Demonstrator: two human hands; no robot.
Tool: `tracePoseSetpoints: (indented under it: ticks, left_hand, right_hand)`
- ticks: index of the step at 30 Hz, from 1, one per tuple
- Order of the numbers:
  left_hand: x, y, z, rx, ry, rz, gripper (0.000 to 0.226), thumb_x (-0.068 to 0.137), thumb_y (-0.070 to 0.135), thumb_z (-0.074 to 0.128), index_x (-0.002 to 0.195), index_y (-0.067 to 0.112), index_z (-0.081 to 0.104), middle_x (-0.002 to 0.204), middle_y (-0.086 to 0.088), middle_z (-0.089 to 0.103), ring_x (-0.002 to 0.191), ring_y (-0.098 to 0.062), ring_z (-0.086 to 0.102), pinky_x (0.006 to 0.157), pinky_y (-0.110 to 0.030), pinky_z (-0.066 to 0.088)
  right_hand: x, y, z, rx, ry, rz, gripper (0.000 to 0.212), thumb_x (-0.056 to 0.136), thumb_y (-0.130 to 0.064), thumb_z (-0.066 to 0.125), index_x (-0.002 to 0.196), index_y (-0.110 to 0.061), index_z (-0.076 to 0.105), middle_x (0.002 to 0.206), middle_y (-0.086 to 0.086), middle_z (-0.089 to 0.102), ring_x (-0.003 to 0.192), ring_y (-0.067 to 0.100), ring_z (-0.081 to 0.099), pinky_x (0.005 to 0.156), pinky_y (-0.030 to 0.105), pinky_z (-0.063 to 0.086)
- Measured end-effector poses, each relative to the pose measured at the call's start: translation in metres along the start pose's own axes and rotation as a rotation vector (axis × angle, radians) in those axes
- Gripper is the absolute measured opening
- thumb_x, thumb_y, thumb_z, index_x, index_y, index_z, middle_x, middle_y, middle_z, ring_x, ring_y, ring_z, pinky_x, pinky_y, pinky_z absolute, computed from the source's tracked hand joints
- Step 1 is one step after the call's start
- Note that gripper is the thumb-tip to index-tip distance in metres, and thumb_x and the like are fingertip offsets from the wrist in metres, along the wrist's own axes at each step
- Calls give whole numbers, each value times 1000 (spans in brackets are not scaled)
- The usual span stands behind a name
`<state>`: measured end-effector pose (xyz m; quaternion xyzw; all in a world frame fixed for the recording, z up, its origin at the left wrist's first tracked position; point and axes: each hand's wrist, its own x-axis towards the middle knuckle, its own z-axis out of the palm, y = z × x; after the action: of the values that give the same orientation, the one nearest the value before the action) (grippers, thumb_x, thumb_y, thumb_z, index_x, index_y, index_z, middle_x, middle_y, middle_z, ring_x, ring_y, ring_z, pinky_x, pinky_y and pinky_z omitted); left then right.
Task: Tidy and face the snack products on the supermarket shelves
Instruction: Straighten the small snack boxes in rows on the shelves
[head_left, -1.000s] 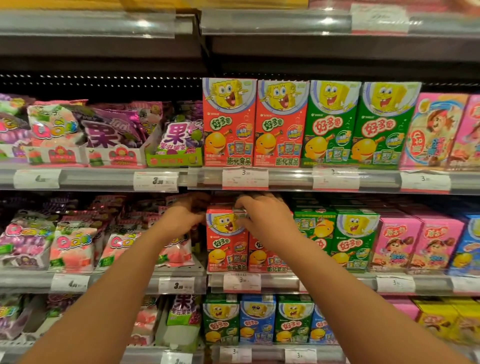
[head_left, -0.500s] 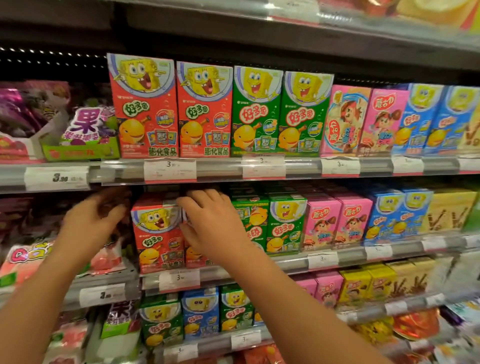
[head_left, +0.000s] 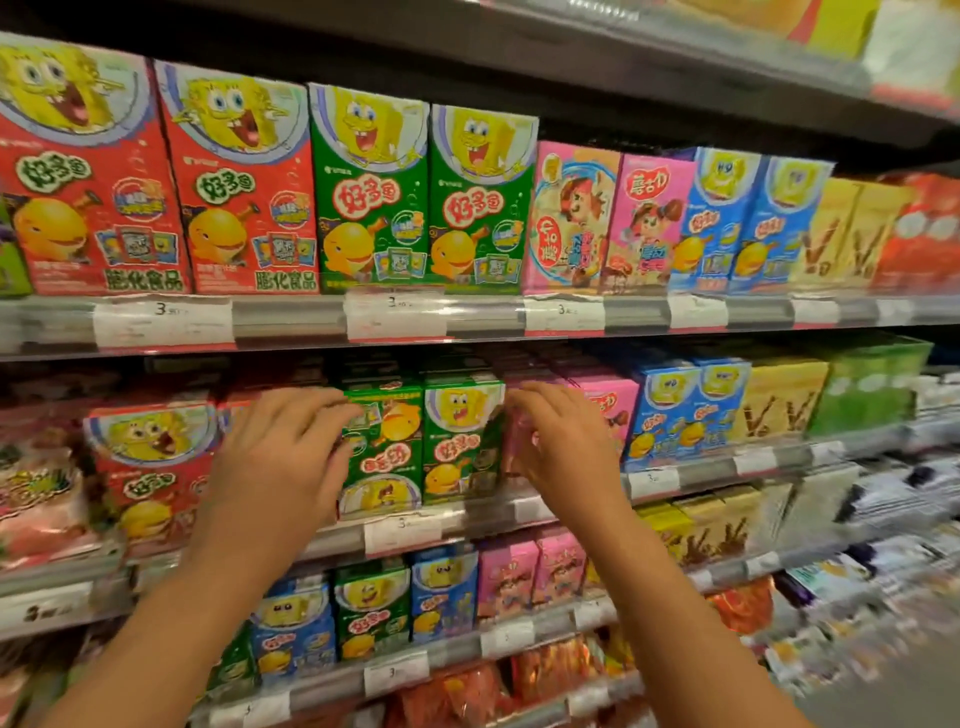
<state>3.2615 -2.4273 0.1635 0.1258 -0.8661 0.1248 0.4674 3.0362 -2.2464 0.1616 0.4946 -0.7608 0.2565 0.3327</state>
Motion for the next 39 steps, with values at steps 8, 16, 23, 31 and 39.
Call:
tracePoseSetpoints:
  ticks: [8,16,23,31,39]
  left_hand:
    - [66,77,54,76,-188,-5,56,76,23,85,128,10,66,127,-11,66,112,-38,61,89,-49,49]
    - [77,84,81,274,-307,-87,54,86,33,75,136,21,57,127,-8,65,111,-36,59,90,-47,44]
    - [73,91,82,296,-296,-99,56,91,33,70,142,21,51,134,-8,60,118,-35,54,96,-48,39]
    - [27,111,63,143,-49,-34,44,91,18,68,134,11,59,138,-12,57,126,-35,51,110,-52,37]
    - [-95,95,57,117,-166,-195,38,95,24,60,130,9,61,135,-12,57,124,-36,53,105,-52,41]
  right_hand:
    - [29,72,-10,-156,-187,-58,44,91,-31,68,132,-17,64,126,5,64,119,33,54,98,44,41]
    - [41,85,5,-39,-230,-102,40,85,-35,76,118,-15,68,113,6,68,109,32,55,85,43,45]
    - [39,92,6,-1,-198,-135,45,86,-40,75,125,-18,67,117,4,69,110,31,57,88,44,45]
    - [-35,110,-7,154,80,-117,28,87,-15,71,115,-11,69,113,6,71,103,28,62,85,42,49]
    - [-130,68,43,240,-260,-166,31,80,-13,79,110,-12,73,105,4,73,94,30,67,76,42,58]
